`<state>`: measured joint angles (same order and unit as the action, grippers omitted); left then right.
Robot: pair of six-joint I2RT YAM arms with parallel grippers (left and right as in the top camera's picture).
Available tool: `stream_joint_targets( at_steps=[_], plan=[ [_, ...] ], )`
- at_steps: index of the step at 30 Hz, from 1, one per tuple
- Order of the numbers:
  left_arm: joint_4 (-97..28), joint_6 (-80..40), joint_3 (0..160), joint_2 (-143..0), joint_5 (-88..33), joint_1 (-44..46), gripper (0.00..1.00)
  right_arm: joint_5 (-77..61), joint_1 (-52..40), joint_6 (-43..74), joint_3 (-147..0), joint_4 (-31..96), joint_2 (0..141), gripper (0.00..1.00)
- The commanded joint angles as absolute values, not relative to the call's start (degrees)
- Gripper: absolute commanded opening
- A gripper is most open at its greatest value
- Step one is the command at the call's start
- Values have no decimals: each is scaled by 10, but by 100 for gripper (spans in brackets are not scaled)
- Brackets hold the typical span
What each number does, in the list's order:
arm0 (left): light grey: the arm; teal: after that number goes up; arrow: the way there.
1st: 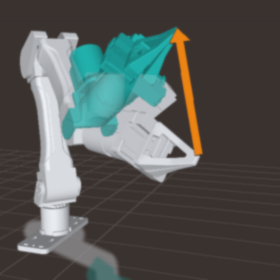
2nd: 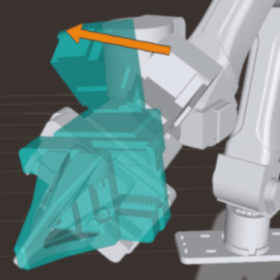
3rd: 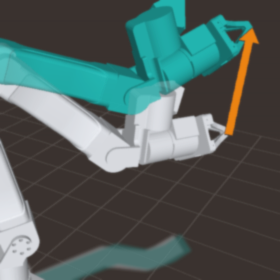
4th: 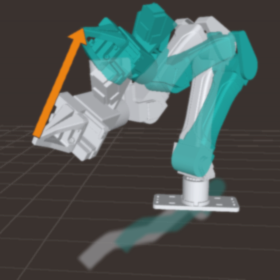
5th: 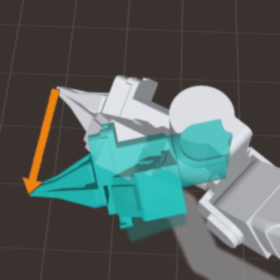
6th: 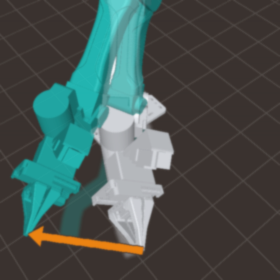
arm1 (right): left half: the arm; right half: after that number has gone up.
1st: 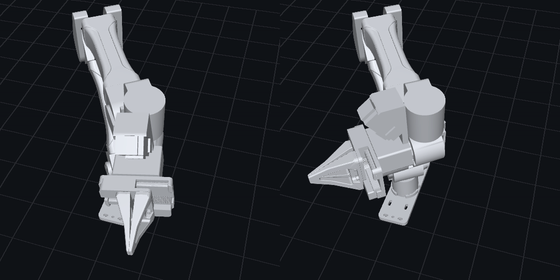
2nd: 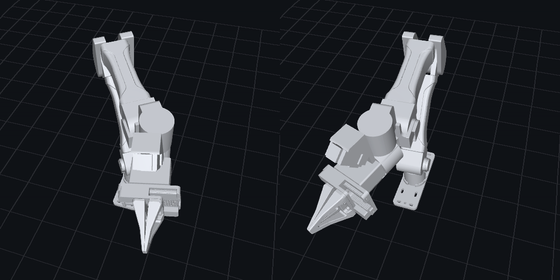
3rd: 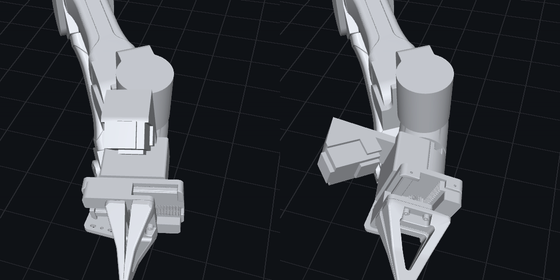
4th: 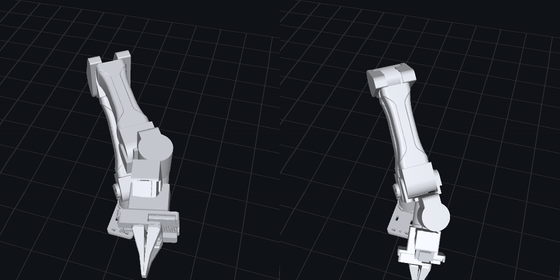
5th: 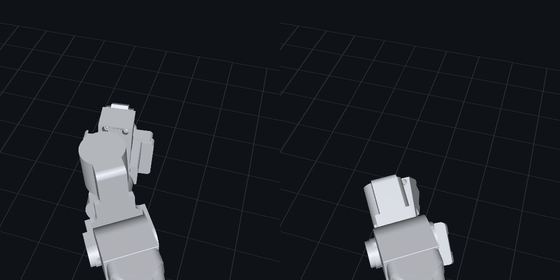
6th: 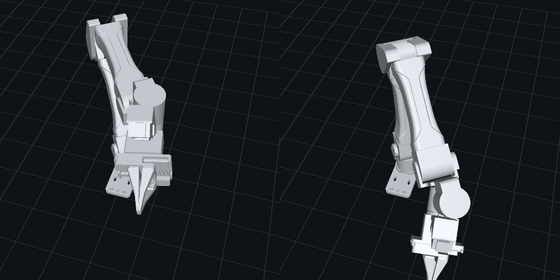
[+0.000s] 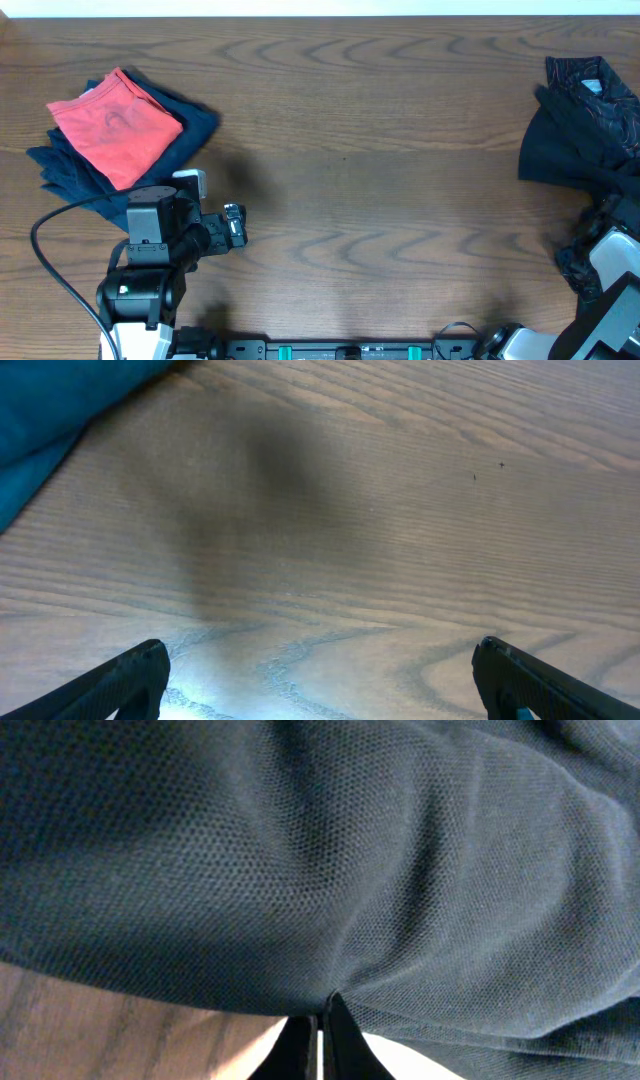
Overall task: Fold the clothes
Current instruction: 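Reach the right gripper into the black clothes pile and grasp the t-shirt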
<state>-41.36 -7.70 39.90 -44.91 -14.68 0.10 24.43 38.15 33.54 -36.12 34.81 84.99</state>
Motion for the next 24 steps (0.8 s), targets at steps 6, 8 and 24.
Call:
stream_joint_targets(
  at_steps=[6,8,24],
  plan=[
    [-413,-82,413,-449,-150,1,98,205,382,298,-358,338,852,1],
    [-412,-82,413,-449,-150,1,98,181,373,273,-359,334,846,1],
    [-407,-82,413,-449,-150,1,98,-320,186,-28,-360,272,708,1]
  ],
)
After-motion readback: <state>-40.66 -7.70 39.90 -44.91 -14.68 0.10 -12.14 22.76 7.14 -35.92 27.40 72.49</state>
